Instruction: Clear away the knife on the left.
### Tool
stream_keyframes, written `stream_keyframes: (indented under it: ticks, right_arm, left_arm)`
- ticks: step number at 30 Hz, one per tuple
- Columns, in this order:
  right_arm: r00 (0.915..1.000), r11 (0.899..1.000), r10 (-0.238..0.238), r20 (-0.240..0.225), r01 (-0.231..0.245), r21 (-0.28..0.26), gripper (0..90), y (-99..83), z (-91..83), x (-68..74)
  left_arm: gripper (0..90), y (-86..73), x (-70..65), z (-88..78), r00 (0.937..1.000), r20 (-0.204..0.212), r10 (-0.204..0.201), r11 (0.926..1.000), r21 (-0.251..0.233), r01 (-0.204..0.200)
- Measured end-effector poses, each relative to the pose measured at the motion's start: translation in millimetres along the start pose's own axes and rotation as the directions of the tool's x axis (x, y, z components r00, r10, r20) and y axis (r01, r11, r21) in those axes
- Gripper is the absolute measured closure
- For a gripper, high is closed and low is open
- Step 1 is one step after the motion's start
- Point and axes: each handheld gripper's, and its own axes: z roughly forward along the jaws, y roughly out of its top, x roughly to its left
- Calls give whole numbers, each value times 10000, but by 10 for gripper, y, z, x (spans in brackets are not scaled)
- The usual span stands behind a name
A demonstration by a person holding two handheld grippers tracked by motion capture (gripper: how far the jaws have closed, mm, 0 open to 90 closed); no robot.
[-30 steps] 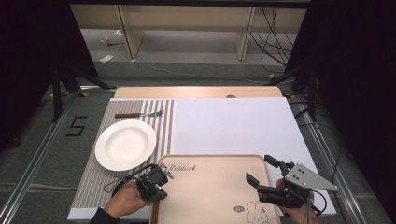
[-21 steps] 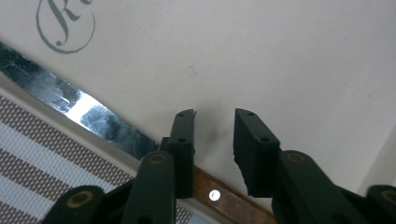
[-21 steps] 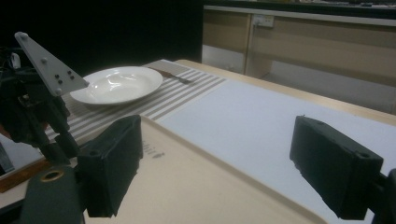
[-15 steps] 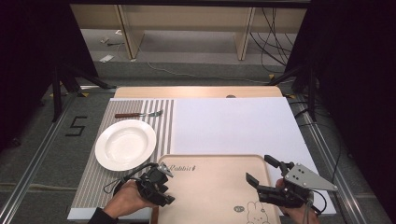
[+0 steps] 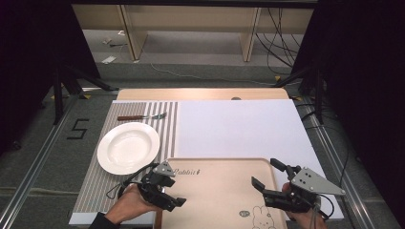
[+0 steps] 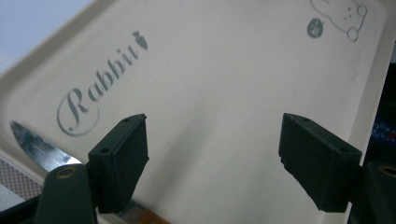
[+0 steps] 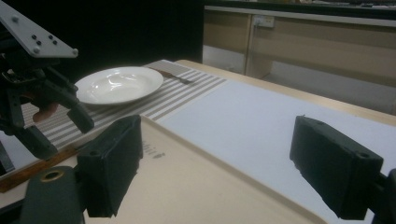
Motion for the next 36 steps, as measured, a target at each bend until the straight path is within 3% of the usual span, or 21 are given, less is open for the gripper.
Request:
stream_keyframes:
  ticks: [4,8,14,15,17,18,20,23,32,34,36]
  right_arm:
    - [10000,10000,17,-3,-17,-1,181,0,-1,0]
    - [10000,10000,16,-17,-16,-9,181,0,-1,-1]
    - [10000,10000,39,-17,-39,-23,181,0,0,-1]
    - [10000,10000,51,-29,-52,-34,181,-1,2,-1]
    - [10000,10000,51,-29,-52,-32,180,-2,3,-1]
    - [10000,10000,54,-35,-54,-26,180,-2,3,-1]
    - [10000,10000,63,-32,-63,-29,180,-2,3,-1]
    - [10000,10000,73,-40,-73,-24,180,-2,3,-2]
    - [10000,10000,85,-35,-85,-19,180,-3,4,-2]
    - [10000,10000,83,-32,-83,-27,180,-3,0,0]
    - [9999,9999,113,-20,-113,-46,180,-2,-2,-5]
  left_arm:
    - [220,17,-21,-74,9998,-112,172,9950,-981,-182]
    - [192,22,-33,-150,9997,-167,205,9803,-1960,-233]
    - [178,12,-35,-261,9993,-293,243,9447,-3263,-325]
    - [176,10,-38,-285,9992,-342,205,9344,-3547,-313]
    - [173,6,-38,-320,9989,-439,184,9210,-3881,-340]
    - [173,2,-39,-344,9985,-522,162,9097,-4138,-364]
    - [172,-4,-34,-374,9988,-470,95,8956,-4438,-294]
    - [163,-14,-23,-401,9987,-504,-63,8831,-4688,-181]
    - [163,-55,-74,-440,9945,-1044,78,8515,-5207,-614]
    - [163,-76,-93,-451,9929,-1181,131,8408,-5362,-748]
    - [163,-89,-90,-461,9931,-1166,83,8389,-5397,-704]
